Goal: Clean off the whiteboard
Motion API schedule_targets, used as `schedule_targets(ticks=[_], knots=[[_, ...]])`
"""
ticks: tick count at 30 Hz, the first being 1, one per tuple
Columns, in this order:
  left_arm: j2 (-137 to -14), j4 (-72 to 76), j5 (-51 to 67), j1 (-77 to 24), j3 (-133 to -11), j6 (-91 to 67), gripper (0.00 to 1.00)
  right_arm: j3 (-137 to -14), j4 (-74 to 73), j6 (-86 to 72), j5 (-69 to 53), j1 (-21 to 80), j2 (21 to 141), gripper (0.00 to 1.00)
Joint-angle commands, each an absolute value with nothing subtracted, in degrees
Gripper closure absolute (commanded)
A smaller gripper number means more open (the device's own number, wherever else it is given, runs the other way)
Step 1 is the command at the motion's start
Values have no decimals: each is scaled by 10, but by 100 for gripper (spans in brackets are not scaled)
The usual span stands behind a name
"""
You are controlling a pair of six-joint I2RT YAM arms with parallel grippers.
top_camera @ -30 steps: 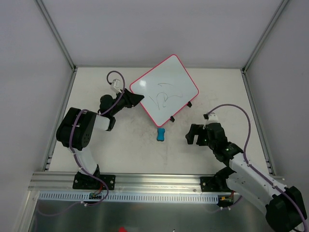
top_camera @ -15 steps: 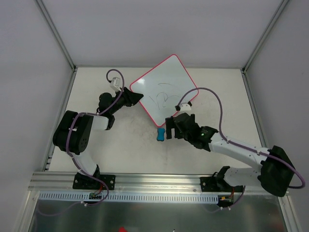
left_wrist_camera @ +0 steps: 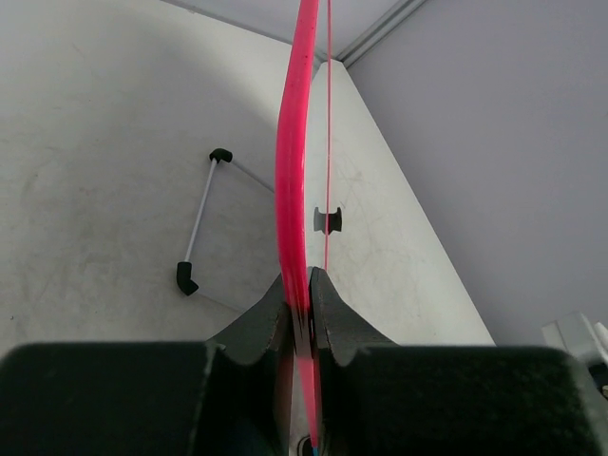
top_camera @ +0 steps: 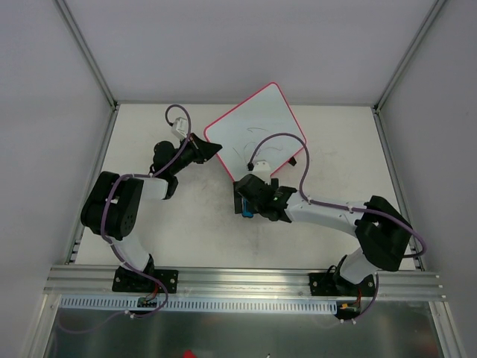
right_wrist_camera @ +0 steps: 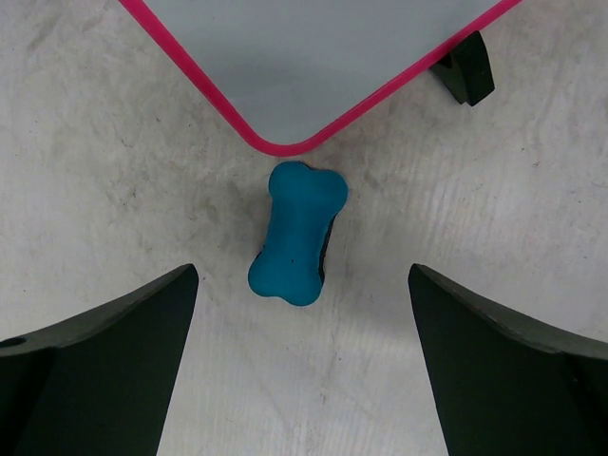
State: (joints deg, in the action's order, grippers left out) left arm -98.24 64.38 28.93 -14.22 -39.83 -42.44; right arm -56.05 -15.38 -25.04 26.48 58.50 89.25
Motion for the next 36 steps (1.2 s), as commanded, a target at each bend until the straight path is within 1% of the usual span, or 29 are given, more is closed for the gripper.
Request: schedule_targets(ticks=[1,5,6,7,8,11,15,17,21,24,26,28,29,32,34,36], knots=[[-975,647,277,-141,-410,-378,100,-589,-165,-285,267,586,914,3],[-979,644,279,-140,-411,-378,100,-591,-165,-294,257,586,935,14],[-981,644,278,-140,-410,-379,100,-592,-163,-296,256,586,940,15],[-983,644,279,-140,-411,-378,100,-593,-163,-295,254,586,944,18],[-983,644,279,-141,-410,-377,100,-594,-163,-295,252,586,947,24],[-989,641,279,-140,-410,-376,100,-599,-158,-288,249,586,962,31],[-991,635,273,-141,-409,-374,100,-609,-159,-286,246,586,984,33],[-991,633,273,-141,-410,-374,100,-615,-159,-286,246,586,991,37],[-997,634,278,-141,-410,-374,100,-623,-159,-285,250,586,1004,37],[-999,635,281,-141,-408,-371,100,-625,-158,-285,250,585,1011,39],[-999,635,280,-141,-406,-371,100,-625,-158,-284,244,583,1016,45],[-1001,635,280,-141,-407,-371,100,-625,-159,-283,238,580,1020,46],[-1002,635,280,-141,-406,-372,100,-625,-159,-283,236,580,1020,51],[-1005,634,281,-141,-407,-373,100,-621,-158,-283,233,577,1023,60],[-1006,633,282,-141,-406,-374,100,-618,-158,-283,232,575,1024,60],[-1007,634,283,-140,-407,-374,100,-616,-158,-282,229,574,1024,68]])
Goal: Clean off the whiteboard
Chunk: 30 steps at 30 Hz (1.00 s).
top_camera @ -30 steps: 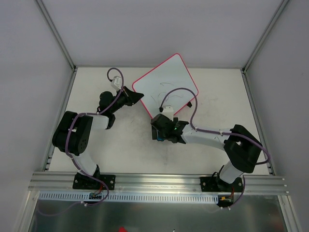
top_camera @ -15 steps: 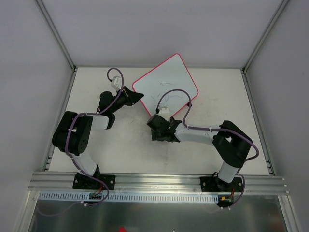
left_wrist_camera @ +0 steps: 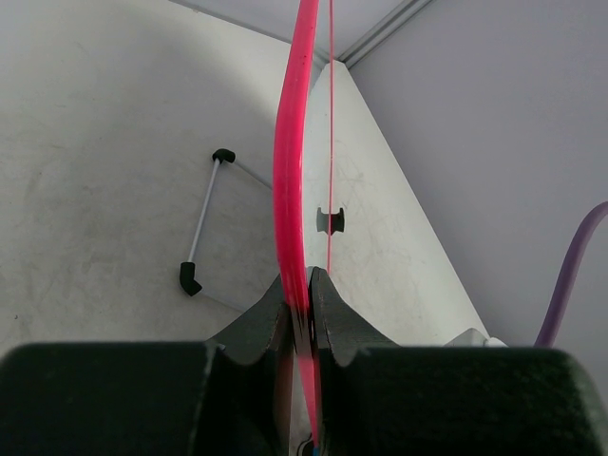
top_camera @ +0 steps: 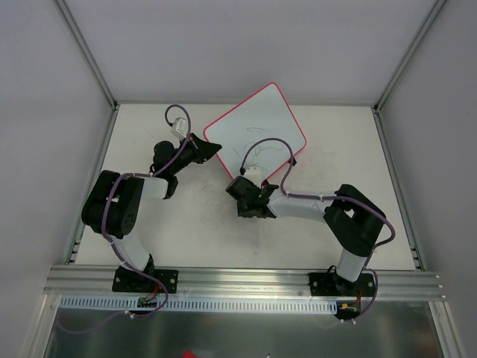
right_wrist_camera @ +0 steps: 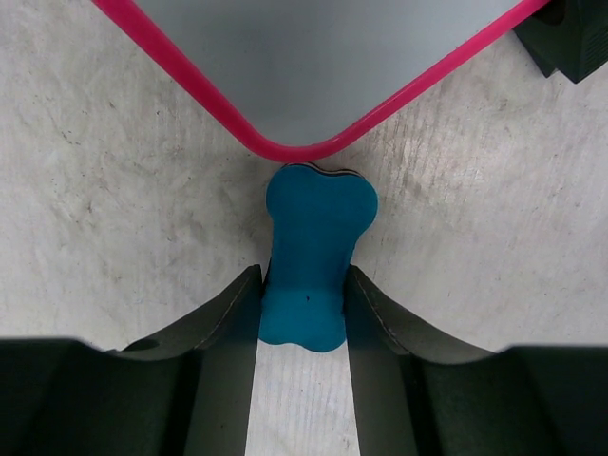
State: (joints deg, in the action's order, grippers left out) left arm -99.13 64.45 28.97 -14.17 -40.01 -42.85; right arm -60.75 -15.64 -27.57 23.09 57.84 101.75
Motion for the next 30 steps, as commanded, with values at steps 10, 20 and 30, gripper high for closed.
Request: schedule_targets(ticks=[10,20,30], knots=[[-1011,628,289,-139,-409,-375,100,-557,-168,-235,280,571,855,100],[-1024,652,308,-137,-404,-389,100,-687,-158,-73,271,496,825,100],[-1039,664,334,-138,-411,-410,100,-826,-78,23,99,410,940,100]])
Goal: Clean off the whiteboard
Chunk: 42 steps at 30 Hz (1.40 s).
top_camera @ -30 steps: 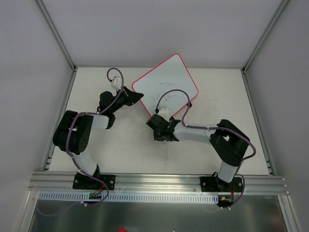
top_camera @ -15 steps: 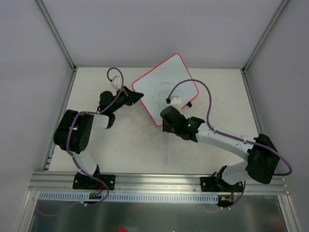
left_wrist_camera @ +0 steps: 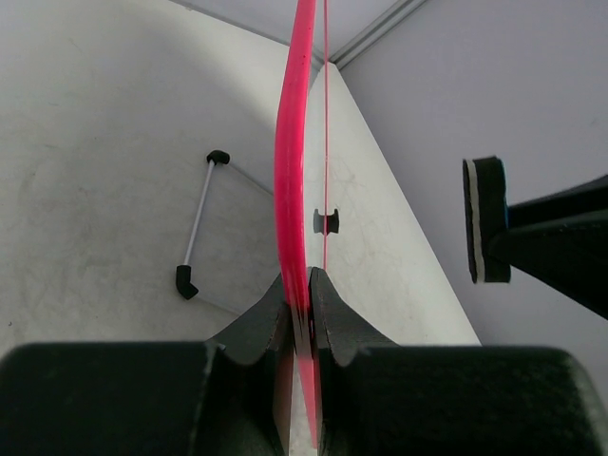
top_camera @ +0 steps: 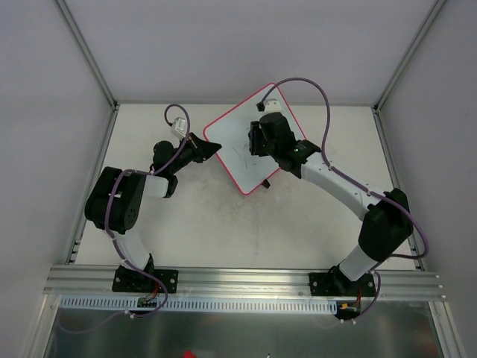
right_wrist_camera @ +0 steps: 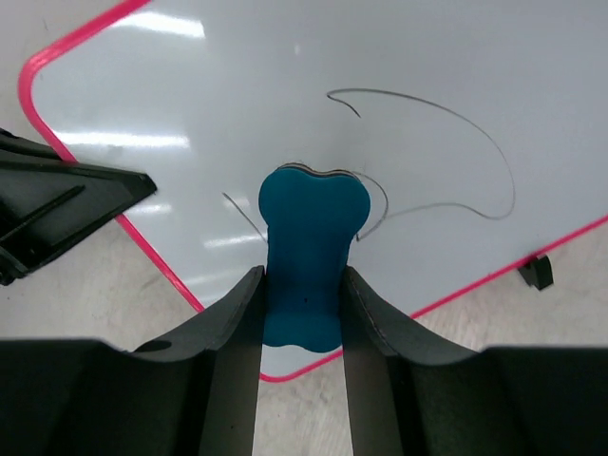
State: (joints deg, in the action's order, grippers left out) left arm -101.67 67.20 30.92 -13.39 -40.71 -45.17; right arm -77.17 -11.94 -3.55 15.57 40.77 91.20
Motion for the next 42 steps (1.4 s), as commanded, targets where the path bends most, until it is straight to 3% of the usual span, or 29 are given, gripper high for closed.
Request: schedule_targets(ticks=[1,10,23,42], knots=[[-1041,669,337,-138,-411,-414,100,-840,-77,30,93,410,952,100],[-1040,673,338,-138,-407,-417,100,-939,-67,49,57,410,1066,99],[-1035,671,345,-138,-408,-410,100,-965,-77,13,73,367,1139,100],[-1026,663,343,-137,-404,-401,100,-738,-78,-185,77,184,1123,100]])
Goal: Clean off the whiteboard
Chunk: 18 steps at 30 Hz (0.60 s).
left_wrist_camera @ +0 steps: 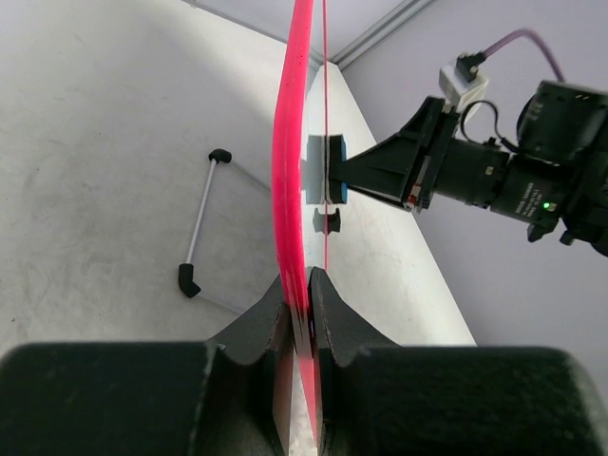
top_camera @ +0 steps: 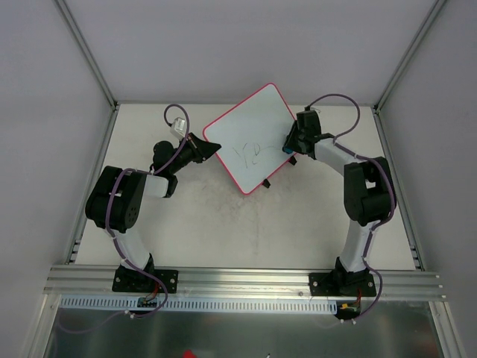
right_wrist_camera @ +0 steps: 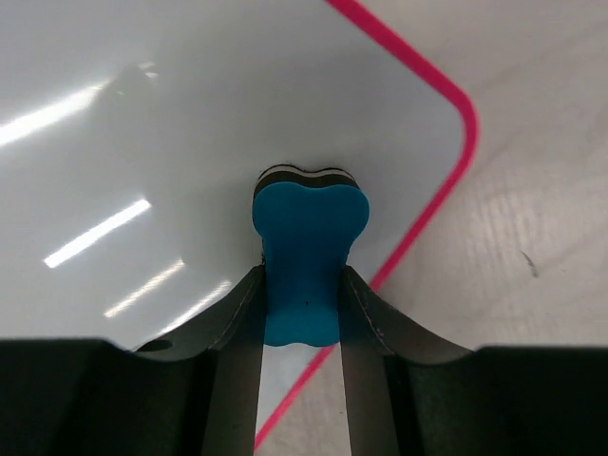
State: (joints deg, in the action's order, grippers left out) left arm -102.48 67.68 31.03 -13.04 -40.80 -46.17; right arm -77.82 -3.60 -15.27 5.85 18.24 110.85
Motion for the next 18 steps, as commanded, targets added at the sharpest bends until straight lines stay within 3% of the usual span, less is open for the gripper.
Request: schedule_targets(ticks=[1,10,18], knots=[[-1026,663,344,-137,-403,-401,100,-733,-78,-186,76,181,1122,100],[-1027,663,344,-138,-403,-402,100,-712,-29,-168,36,175,1116,100],[-1032,661,347,-137,-410,-404,100,-665,102,-72,26,270,1064,100]])
